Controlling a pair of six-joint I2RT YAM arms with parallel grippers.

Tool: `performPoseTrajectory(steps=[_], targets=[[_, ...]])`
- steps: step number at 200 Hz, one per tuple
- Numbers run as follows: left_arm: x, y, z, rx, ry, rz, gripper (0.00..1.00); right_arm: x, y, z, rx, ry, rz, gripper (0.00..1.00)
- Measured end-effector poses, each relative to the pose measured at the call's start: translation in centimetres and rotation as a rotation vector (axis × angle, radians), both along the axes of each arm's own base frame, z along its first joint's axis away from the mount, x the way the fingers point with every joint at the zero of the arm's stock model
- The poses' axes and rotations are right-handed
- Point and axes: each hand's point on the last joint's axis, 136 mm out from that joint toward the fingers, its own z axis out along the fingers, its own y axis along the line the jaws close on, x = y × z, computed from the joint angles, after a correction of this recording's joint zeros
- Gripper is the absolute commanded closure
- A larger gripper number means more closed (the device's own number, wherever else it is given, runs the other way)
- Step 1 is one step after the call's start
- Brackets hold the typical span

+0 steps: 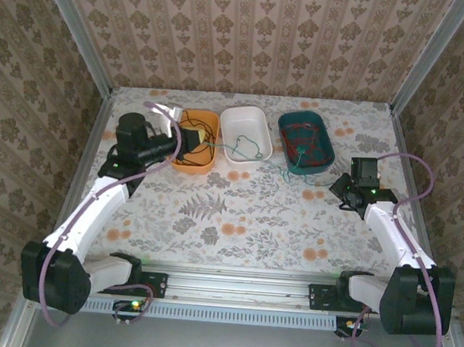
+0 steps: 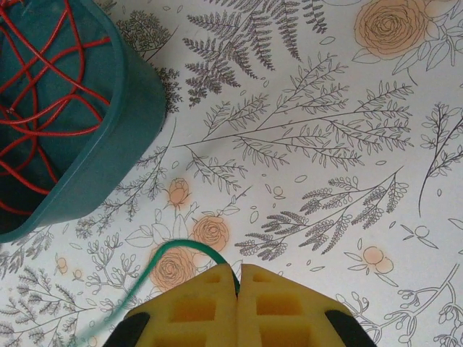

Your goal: Untangle the cables

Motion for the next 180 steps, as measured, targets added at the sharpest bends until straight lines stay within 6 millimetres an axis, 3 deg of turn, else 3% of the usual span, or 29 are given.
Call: performPoseTrajectory(steps=[20,66,120,180], targets=[[0.3,1.9,1.7,-0.053,-0.04,0.051,1.0,-0.1,-0.4,-0.1,0.002,0.002,-0.018,1.0],[1.4,8.6,4.2,-0.175,-0.082,0.242,1.0,-0.2,-1.3,-0.1,0.016,0.001,-0.056,1.0],[0.6,12.8,7.1,-0.219,-0.15,0.389,1.0,-0.2,-1.8,-0.4,0.059,0.007,-0.09,1.0],[1.2,16.5,6.0,-0.328,-0.084,0.502,1.0,0.1,-1.8,-0.8,0.184,0.002,-0.126,1.0]])
